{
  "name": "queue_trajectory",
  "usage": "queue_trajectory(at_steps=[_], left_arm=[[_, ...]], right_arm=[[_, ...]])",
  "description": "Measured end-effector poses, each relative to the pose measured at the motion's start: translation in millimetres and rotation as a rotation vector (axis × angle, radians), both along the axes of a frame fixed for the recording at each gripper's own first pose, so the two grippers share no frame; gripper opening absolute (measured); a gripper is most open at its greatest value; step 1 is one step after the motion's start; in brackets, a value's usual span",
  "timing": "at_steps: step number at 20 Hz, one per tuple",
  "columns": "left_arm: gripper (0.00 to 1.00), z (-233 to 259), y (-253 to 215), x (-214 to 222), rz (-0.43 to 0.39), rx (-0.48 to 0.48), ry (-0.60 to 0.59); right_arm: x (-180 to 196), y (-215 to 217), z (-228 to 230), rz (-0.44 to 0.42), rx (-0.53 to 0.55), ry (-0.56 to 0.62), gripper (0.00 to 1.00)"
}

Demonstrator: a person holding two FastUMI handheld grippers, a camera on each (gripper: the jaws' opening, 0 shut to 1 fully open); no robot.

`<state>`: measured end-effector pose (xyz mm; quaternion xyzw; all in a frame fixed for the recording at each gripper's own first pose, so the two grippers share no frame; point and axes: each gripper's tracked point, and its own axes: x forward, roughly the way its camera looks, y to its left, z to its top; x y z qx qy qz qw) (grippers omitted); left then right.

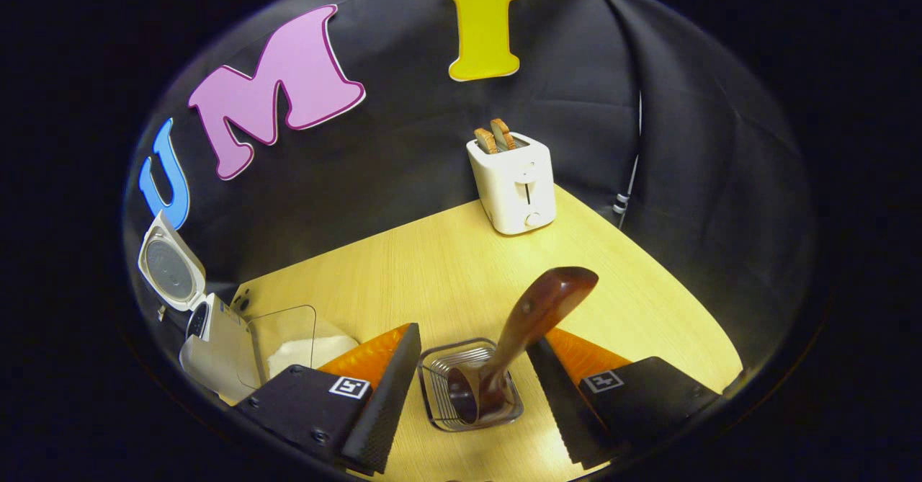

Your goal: Close the left gripper, press the button to open the rice cooker; take a wooden spoon from the chopstick holder with the right hand, scoop a spoonful of rice and pour it into the rice cooker, then put the wooden spoon back into the chopstick holder.

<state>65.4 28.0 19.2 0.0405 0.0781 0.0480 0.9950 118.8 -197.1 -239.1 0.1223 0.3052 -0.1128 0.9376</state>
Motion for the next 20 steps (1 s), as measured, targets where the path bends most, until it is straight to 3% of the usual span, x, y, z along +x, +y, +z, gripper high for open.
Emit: queue_trajectory(at_steps=[1, 2, 4, 10, 17, 20], left_arm=[[0.95, 7, 10, 4, 0.013, 0.014, -0.009], [0.95, 14, 21, 9, 0.026, 0.035, -0.014], [0.95, 27, 43, 18, 0.048, 0.059, -0.023], [0.95, 81, 104, 60, 0.078, -0.007, -0.118], [0.95, 158, 170, 124, 0.127, 0.029, -0.236], [0.95, 174, 200, 159, 0.143, 0.034, -0.248]], right_arm=[[-4, -1, 5, -0.012, -0.012, 0.001, 0.91], [-10, 1, 11, -0.023, -0.021, -0.001, 1.00], [-21, -3, 24, -0.057, -0.055, -0.015, 0.99], [-63, -7, 58, -0.152, -0.152, -0.037, 0.99], [-115, 19, 80, -0.189, -0.178, 0.025, 0.99], [-125, 34, 112, -0.167, -0.249, 0.000, 0.99]])
